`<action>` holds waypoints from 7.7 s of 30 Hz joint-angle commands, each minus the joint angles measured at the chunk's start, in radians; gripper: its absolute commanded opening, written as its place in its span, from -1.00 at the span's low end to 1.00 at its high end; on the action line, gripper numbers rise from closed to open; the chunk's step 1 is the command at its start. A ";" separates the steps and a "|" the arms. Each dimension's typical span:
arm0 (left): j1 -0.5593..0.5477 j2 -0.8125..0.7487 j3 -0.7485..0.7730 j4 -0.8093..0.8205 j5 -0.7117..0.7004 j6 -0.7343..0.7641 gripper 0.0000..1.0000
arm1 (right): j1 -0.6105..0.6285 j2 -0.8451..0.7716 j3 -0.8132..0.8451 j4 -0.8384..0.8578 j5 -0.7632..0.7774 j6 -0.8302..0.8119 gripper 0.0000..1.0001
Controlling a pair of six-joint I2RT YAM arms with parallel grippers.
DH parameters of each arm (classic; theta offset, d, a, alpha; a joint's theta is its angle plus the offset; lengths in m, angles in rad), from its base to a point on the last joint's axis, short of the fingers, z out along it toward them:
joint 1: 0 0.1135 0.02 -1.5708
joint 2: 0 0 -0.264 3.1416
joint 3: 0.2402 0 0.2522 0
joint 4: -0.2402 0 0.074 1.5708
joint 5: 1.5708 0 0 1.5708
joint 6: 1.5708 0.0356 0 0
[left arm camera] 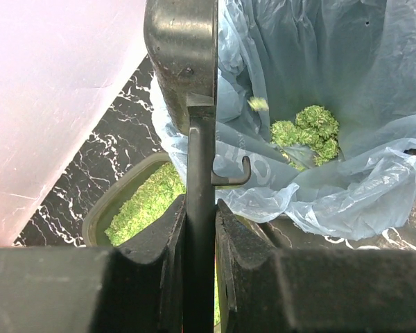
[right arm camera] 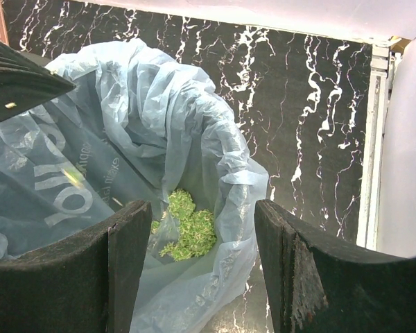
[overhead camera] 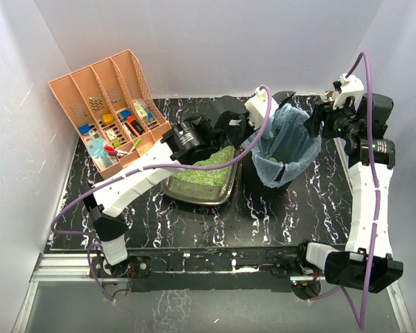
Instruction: Clean the litter box
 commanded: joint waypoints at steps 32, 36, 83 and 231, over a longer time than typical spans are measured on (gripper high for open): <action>0.745 -0.313 -0.599 0.107 0.949 -0.752 -1.00 | -0.008 0.042 0.056 0.063 -0.104 0.006 0.32; 0.749 -0.245 -0.651 0.084 0.982 -0.744 -1.00 | -0.008 0.040 0.042 0.067 -0.098 0.004 0.32; 0.695 0.105 -0.859 0.564 1.148 -1.549 -1.00 | -0.008 0.043 -0.019 0.095 -0.093 -0.005 0.33; 0.558 0.240 -0.871 0.840 0.840 -1.680 -1.00 | -0.008 0.026 -0.086 0.106 -0.126 -0.015 0.36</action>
